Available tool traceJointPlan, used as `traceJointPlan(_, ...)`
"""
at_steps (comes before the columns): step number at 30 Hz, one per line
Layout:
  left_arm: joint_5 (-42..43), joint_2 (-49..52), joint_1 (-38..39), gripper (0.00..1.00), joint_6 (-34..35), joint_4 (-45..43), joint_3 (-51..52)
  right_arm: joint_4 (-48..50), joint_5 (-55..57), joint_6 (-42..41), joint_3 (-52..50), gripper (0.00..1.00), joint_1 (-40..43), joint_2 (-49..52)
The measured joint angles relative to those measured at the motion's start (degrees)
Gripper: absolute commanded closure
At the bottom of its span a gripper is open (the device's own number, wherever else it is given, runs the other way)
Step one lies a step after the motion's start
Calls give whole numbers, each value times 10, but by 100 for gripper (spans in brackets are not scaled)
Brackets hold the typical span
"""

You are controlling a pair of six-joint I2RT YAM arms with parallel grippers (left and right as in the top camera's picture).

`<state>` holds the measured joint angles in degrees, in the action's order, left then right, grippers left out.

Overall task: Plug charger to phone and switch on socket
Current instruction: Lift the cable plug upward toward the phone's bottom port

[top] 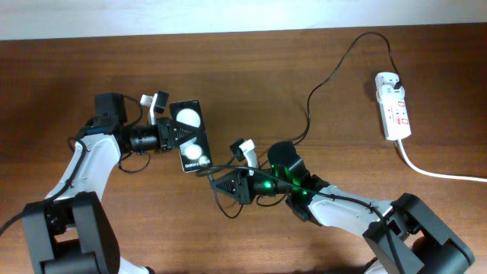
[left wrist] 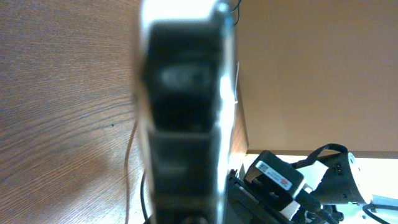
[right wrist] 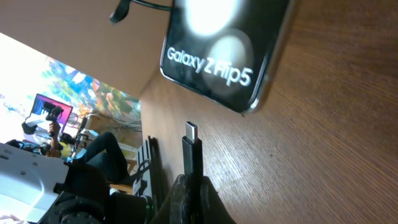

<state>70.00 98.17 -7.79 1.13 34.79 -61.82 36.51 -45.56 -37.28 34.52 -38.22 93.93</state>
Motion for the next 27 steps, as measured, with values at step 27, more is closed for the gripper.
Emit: traceJointPlan(27, 0, 0, 18, 100, 11, -1, 0, -22, 22, 12, 0, 96, -32, 0)
